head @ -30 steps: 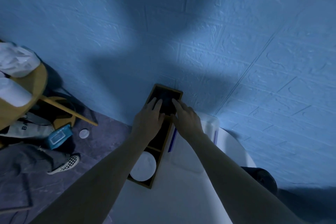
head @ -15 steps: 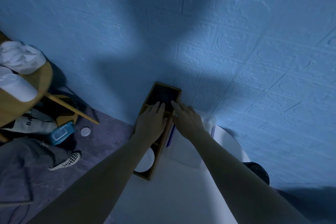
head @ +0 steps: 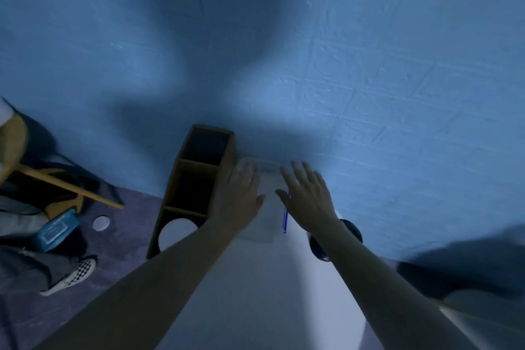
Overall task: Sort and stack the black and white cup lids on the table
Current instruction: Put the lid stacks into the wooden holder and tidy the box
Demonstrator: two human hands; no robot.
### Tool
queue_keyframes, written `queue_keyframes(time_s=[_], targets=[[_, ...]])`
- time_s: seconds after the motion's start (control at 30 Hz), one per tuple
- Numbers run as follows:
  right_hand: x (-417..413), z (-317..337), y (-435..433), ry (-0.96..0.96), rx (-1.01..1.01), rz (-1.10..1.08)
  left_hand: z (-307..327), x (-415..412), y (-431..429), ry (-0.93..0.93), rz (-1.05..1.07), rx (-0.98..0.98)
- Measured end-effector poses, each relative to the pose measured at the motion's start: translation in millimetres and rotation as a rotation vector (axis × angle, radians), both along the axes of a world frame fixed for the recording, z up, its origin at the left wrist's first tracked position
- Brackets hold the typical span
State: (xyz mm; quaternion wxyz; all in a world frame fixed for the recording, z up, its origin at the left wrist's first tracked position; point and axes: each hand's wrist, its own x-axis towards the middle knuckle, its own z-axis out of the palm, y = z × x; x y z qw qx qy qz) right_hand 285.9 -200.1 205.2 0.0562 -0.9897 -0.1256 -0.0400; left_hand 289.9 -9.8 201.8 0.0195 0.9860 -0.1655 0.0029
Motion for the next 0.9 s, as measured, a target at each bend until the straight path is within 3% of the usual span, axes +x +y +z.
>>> queue_keyframes(time_s=[0.1,0.27,0.37,0.5,0.6,0.77,0.9], targets=[[-26.7,-3.9,-45.2,-0.02,-0.042,-0.111,-6.2,-11.3,-40.4,0.012,-0.065,0.045],[-69.1,-15.1,-109.2,0.028,-0.001,-0.288,-22.5,-36.1,-101.2,0.025,-0.24,-0.051],[-91.2,-26.6,-134.7,0.132,0.075,-0.364,-31.4,-47.1,-123.1,0.205,-0.296,-0.113],[-107.8,-40.7,-143.5,0.285,0.237,-0.401,-44.8,-59.1,-140.5,0.439,-0.206,-0.264],[-110.2,-53.8,-145.5,0.39,0.484,-0.506,-57.6,-68.8,-151.7,0.63,0.011,-0.583],[-104.7,-77.5,-153.6,0.729,1.317,-0.771,-52.9,-61.4,-176.3,1.034,0.483,-1.035],[-101.8,-83.4,-150.3,0.856,1.487,-0.767,-57.1,-59.7,-177.0,1.209,0.528,-1.121]])
